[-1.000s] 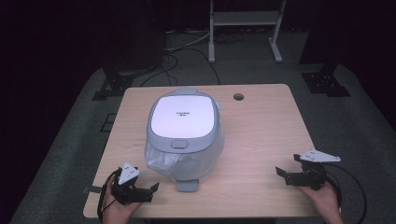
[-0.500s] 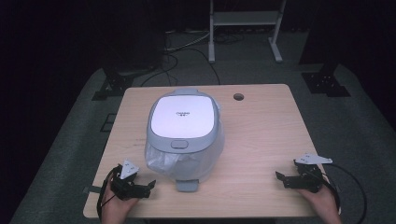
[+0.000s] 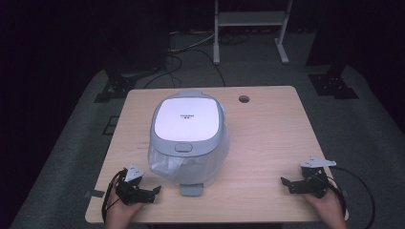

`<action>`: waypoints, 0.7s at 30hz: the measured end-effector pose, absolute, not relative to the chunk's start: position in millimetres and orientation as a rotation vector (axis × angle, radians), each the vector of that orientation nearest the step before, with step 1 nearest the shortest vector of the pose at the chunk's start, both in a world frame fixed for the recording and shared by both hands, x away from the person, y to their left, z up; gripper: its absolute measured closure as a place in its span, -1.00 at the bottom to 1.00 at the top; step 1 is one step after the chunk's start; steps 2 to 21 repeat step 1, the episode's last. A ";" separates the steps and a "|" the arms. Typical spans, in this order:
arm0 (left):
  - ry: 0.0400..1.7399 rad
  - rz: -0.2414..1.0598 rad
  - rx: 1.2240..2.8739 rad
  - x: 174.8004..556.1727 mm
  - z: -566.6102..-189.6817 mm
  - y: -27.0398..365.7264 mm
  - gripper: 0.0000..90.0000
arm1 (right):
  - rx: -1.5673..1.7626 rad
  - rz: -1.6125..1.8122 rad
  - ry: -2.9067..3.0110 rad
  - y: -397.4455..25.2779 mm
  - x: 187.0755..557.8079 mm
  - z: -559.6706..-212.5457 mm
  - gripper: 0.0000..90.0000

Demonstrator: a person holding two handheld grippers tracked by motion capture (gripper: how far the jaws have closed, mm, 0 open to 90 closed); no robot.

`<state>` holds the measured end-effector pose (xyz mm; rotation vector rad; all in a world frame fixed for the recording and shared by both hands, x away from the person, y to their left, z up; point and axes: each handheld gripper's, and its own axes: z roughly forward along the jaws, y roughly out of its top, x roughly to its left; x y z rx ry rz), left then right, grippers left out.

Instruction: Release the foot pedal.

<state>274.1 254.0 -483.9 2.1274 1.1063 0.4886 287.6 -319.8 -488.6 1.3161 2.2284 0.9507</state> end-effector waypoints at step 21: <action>1.107 0.489 2.127 274.1 -483.9 254.0 -1.00 | 1.316 0.951 2.228 -319.8 287.6 -488.6 -0.96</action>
